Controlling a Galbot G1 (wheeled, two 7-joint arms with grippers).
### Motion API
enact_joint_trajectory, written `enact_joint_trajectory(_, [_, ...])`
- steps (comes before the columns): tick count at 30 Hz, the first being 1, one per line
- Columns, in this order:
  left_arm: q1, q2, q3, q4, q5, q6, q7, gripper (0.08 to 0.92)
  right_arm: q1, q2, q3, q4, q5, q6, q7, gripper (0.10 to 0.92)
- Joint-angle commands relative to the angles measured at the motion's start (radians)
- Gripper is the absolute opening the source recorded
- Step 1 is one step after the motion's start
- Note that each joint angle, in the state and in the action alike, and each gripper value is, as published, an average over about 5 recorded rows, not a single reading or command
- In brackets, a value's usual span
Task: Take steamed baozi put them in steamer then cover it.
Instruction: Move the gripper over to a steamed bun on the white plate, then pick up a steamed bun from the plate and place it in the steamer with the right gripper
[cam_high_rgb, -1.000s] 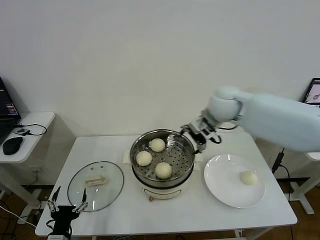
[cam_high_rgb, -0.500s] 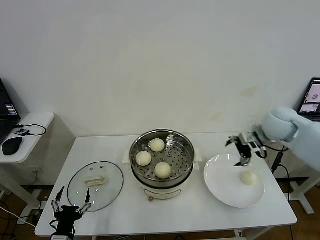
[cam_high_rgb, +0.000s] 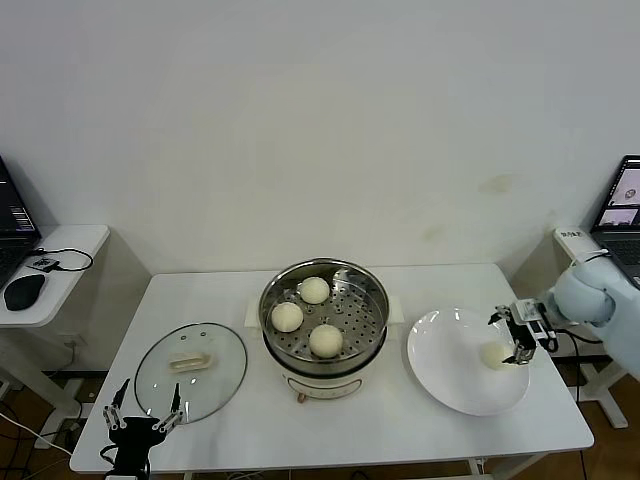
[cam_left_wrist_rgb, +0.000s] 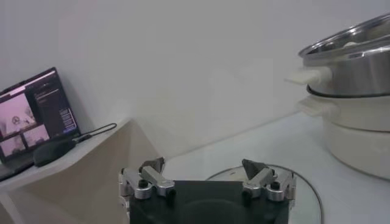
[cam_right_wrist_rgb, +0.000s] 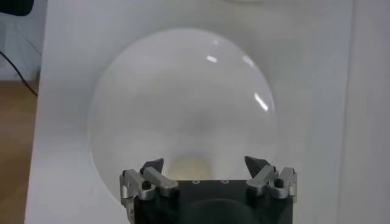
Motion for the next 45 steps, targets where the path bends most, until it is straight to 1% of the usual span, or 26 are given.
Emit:
enact_joint_trajectory(1, [0.002, 0.0, -0.006, -0.001, -0.001, 0.002, 0.001, 0.823, -0.114, 0.086, 0.098, -0.147, -0.091, 0.021, 0.006, 0.823])
enact_joint_trajectory(15, [-0.009, -0.001, -0.008, 0.01, -0.002, 0.004, 0.002, 0.823, -0.092, 0.16, 0.085, -0.237, -0.136, 0.02, 0.012, 0.823])
enact_joint_trajectory(21, [-0.013, -0.001, -0.009, 0.015, -0.003, 0.004, 0.002, 0.823, -0.088, 0.17, 0.084, -0.248, -0.148, 0.013, 0.005, 0.817])
enact_joint_trajectory(32, [-0.012, -0.002, -0.012, 0.014, -0.004, 0.003, 0.0, 0.823, -0.068, 0.165, 0.072, -0.243, -0.146, 0.009, -0.013, 0.663])
enact_joint_trajectory(39, [-0.007, -0.002, -0.017, 0.009, -0.005, 0.001, -0.001, 0.823, 0.004, 0.12, 0.017, -0.178, -0.09, -0.014, -0.025, 0.627])
enact_joint_trajectory(45, [-0.006, 0.003, -0.021, 0.006, -0.008, 0.0, -0.001, 0.823, 0.186, 0.036, -0.147, -0.038, 0.036, -0.081, -0.035, 0.606])
